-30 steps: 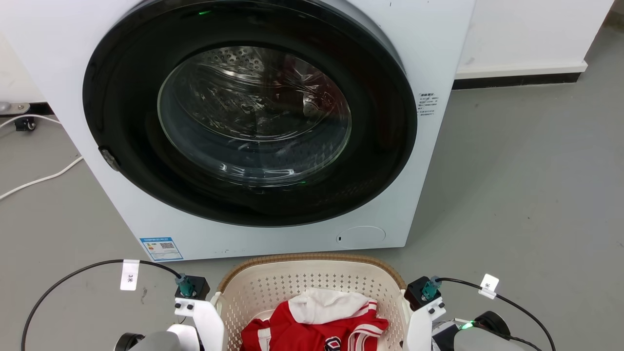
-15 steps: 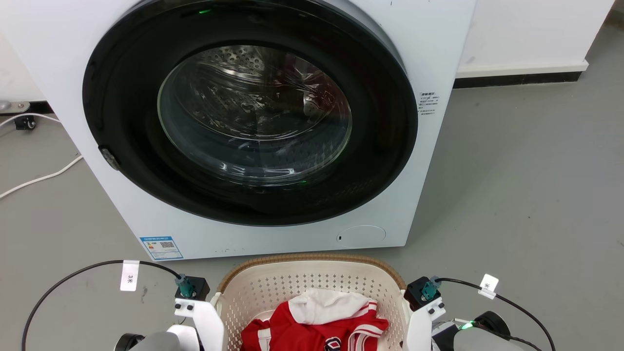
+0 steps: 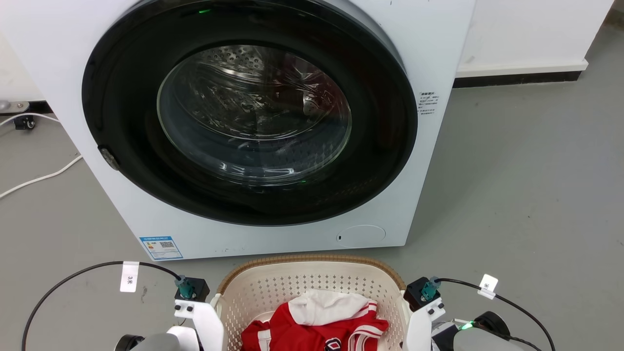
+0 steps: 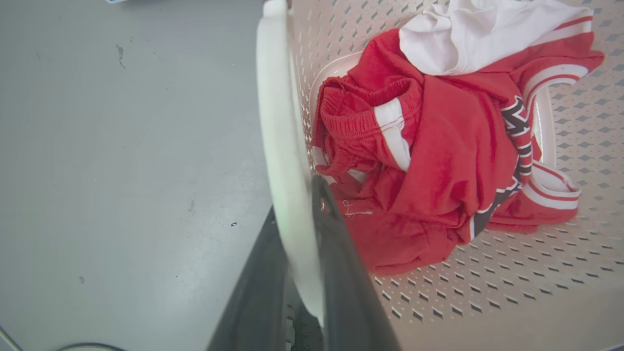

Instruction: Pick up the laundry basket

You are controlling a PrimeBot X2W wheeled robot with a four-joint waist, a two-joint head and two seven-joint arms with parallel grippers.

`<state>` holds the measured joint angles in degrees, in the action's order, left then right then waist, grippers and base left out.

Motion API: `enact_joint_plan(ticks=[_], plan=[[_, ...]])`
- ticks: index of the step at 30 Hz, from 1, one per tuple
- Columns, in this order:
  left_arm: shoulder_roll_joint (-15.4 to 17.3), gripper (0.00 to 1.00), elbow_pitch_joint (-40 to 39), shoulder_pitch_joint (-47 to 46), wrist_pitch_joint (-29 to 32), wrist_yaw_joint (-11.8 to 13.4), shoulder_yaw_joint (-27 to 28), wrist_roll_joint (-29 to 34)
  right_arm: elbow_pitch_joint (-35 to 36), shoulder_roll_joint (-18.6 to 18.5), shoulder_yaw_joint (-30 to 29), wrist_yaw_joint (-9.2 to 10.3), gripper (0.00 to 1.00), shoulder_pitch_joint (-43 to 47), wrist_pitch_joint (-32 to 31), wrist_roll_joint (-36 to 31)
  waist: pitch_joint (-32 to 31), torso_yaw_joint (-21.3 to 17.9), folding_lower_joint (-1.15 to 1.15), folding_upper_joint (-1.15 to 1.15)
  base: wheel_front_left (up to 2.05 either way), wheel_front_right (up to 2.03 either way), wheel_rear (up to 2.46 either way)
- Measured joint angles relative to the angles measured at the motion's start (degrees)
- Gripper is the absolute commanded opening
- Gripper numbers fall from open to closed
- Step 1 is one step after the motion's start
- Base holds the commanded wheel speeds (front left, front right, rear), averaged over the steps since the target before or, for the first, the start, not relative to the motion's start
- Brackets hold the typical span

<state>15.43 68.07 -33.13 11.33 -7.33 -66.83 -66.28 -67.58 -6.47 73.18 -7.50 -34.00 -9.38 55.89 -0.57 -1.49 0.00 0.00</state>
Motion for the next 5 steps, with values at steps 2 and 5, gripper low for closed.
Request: enact_joint_plan(ticks=[2,5], plan=[[0.02,0.0,0.0,-0.01,-0.04,0.0,-0.2,-0.08,0.0,0.0,0.0,0.0,0.0,0.0,-0.01,0.0,0.02,0.0,0.0,0.0,0.0,0.0,0.0],[0.03,0.0,0.0,-0.02,-0.19,0.0,-0.54,-0.48,0.0,0.0,0.0,0.0,0.0,0.0,-0.01,0.0,0.09,0.02,0.0,0.0,0.0,0.0,0.0]])
